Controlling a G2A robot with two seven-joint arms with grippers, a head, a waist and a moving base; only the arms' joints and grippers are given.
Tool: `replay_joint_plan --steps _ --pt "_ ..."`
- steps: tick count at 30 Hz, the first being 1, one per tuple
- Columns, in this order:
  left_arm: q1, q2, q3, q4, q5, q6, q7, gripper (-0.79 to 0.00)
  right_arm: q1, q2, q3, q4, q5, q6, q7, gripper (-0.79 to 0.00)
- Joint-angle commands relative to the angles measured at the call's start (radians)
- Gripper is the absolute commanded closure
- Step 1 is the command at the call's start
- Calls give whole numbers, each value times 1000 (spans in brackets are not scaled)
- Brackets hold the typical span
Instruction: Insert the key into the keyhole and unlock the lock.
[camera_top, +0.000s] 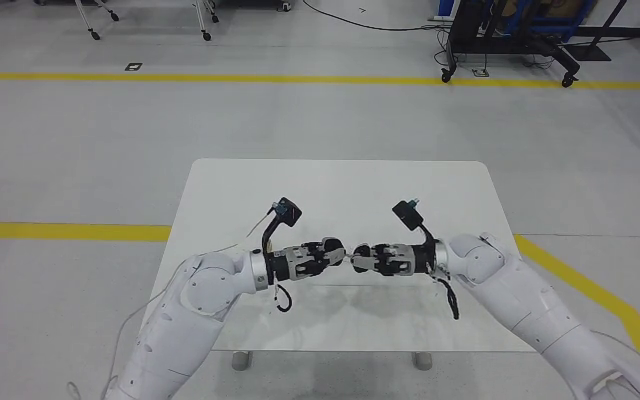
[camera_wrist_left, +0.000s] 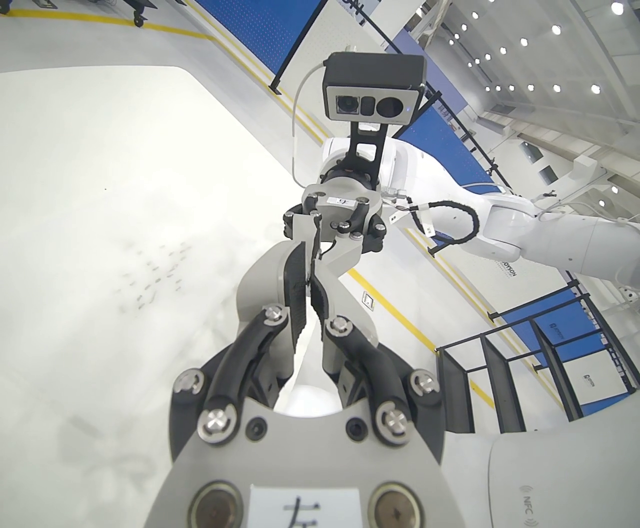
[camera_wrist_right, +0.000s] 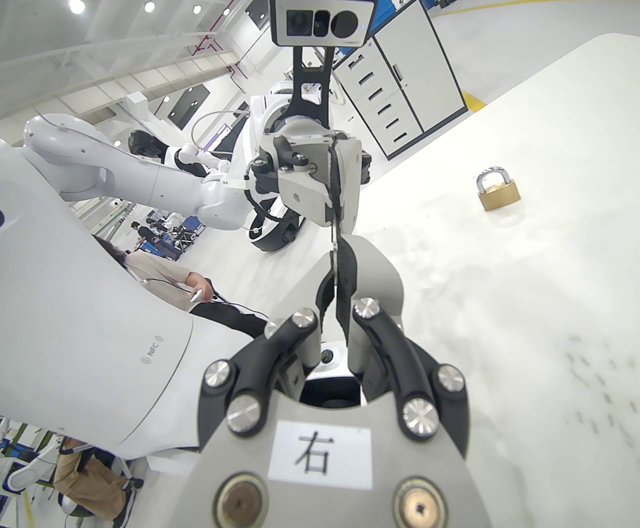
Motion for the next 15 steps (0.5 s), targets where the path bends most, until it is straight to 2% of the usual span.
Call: replay_joint_plan --steps 1,9,12,15 --pt "-1 1 -2 0 -2 -1 -2 -785 -3 2 7 0 11 0 0 0" --pt "-1 2 -4 -4 14 2 1 -785 -22 6 39 34 34 0 -6 0" --pt "14 10 -38 -31 95 47 36 -785 -22 6 39 34 34 0 -6 0" --pt "37 26 -83 -89 235 71 8 -785 -22 6 39 34 34 0 -6 0"
